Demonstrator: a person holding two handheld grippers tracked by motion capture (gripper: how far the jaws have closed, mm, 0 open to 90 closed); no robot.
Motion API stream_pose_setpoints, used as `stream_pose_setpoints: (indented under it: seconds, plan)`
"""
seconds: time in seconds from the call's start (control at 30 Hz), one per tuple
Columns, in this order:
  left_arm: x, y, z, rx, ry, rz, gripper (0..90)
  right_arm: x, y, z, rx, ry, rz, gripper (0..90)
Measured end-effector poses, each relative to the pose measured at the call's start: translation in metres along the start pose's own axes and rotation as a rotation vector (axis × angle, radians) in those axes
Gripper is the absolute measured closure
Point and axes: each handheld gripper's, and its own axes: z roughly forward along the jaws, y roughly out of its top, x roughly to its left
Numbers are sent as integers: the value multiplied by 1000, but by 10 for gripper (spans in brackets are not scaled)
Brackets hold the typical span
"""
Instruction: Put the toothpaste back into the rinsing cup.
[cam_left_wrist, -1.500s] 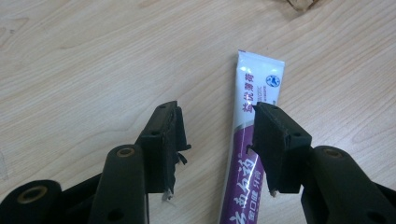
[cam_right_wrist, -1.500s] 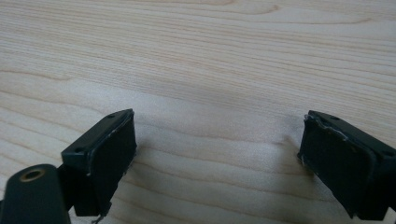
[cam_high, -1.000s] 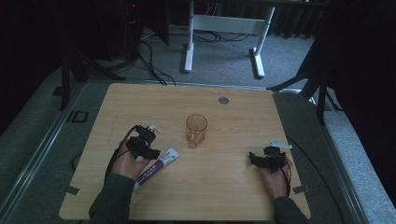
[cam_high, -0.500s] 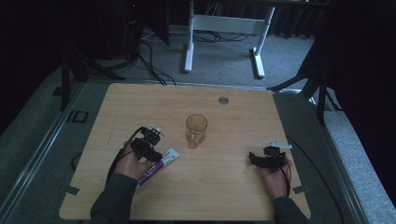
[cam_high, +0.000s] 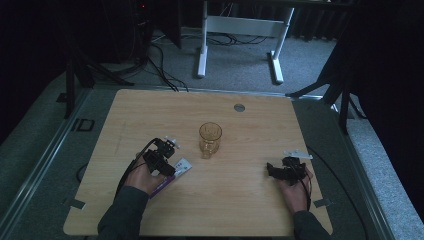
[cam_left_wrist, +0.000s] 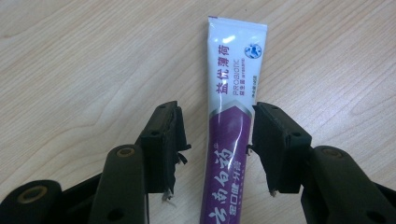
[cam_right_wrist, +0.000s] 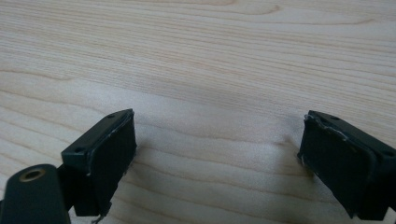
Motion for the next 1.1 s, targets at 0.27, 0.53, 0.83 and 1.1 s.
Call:
stream_pose_setpoints:
  seconds: [0.27,0.53,0.83,1.1]
  plan:
    - [-1,0,4,22,-6,8,513,0,0,0,0,0,0,107]
    - [-3,0,9,43,-2,17,515,0,0,0,0,1,0,107]
    - [-5,0,16,73,3,35,519,0,0,0,0,1,0,107]
    - [-6,0,21,99,7,42,525,0,0,0,1,0,0,107]
